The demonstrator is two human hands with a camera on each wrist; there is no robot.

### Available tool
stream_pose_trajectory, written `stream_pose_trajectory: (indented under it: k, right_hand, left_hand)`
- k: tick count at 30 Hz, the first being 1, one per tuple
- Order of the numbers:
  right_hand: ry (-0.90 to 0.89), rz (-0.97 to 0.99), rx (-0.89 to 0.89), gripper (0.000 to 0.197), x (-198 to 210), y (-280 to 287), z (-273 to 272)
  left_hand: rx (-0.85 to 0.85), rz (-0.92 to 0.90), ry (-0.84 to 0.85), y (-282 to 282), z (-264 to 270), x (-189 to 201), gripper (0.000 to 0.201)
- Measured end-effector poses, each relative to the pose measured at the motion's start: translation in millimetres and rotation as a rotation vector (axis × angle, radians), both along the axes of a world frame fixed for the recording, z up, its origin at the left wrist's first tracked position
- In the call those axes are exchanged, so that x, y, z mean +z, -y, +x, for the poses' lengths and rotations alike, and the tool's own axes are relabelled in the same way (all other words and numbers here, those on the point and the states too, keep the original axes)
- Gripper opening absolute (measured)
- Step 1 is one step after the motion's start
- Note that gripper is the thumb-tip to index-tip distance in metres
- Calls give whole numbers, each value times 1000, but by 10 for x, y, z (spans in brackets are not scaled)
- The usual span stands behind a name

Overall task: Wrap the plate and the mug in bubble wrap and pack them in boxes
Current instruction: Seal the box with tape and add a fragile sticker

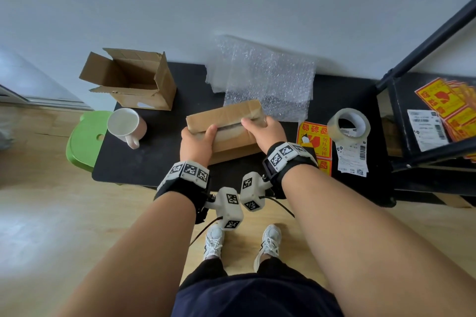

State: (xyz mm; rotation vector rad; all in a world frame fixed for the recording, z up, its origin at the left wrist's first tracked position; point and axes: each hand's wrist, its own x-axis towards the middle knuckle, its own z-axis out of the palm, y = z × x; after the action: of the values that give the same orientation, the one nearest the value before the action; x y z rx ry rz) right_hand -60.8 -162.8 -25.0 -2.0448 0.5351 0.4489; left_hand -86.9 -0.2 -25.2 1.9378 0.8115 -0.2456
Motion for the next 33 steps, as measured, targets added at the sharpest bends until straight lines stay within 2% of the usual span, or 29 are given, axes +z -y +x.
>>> stream_pose_trajectory:
  k: [8,16,20,22,24,27,30,33]
  right_hand:
    - [37,7,-4,53,18,35,12]
    - [68,6,-38,53,34,91,55]
    - [18,11,57,48,116,176,48]
    - [1,5,87,52,164,245,51]
    - [18,-38,75,54,203,350,63]
    - [55,-85,-42,40,218,586,66]
    - [70,-145,-147,33,193,849,50]
    - [70,-212,-140,27,149,1123,30]
  left_hand:
    - [-40,55,15,-12,55,-4,67]
    - [-164,122,24,-66,255,-27,62]
    - [-186,224,-35,-53,241,-9,75]
    - [-213,359,18,-32,222,10,87]
    - [-291,549,125,46,211,80,83]
    - [-564,679,252,309,263,192,72]
    - [-831,707,181,668,319,182,76]
    - [-856,706,83,954,315,122,69]
